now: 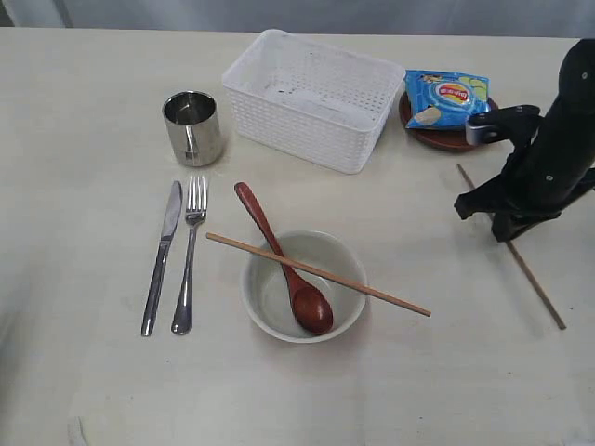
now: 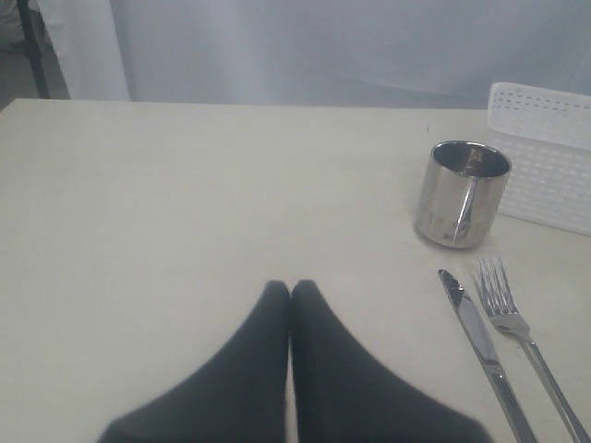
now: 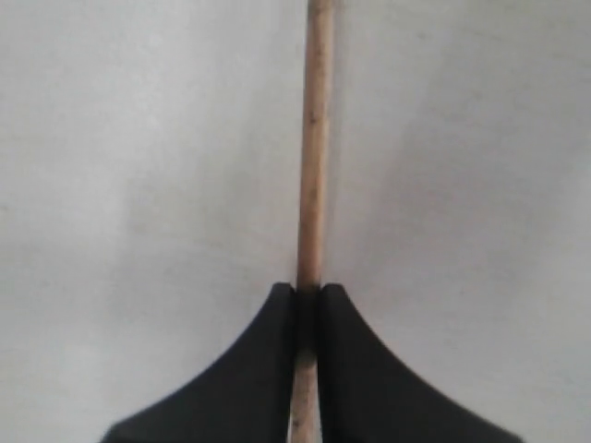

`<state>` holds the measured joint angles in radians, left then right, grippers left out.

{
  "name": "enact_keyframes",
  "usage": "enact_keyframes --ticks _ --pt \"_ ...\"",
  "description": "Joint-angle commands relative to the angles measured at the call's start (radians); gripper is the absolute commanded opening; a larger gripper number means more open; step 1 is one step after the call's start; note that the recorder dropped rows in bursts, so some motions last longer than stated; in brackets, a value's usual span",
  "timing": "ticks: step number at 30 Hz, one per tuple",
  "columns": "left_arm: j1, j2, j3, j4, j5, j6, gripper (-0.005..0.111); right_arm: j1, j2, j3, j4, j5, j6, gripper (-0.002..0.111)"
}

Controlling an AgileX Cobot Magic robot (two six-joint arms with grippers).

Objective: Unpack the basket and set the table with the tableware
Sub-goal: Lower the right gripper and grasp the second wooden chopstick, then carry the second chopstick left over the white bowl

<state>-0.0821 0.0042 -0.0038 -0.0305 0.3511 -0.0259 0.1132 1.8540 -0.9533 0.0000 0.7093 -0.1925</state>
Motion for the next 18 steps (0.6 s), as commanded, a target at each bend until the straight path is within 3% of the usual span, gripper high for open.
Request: enact_keyframes --ticks 1,7,18 --pt "0.003 -0.004 0.004 -0.001 -0.009 0.0 0.0 -0.007 -0.114 0.0 -0.008 0.023 0.024 0.0" --pt "0.003 -0.004 0.004 -0.001 -0.009 0.002 0.0 0.058 -0.278 0.0 0.019 0.043 0.028 0.0" --pt "0.003 -0.004 0.004 -0.001 -0.009 0.002 0.0 0.428 -0.467 0.0 -0.072 0.088 0.07 0.0"
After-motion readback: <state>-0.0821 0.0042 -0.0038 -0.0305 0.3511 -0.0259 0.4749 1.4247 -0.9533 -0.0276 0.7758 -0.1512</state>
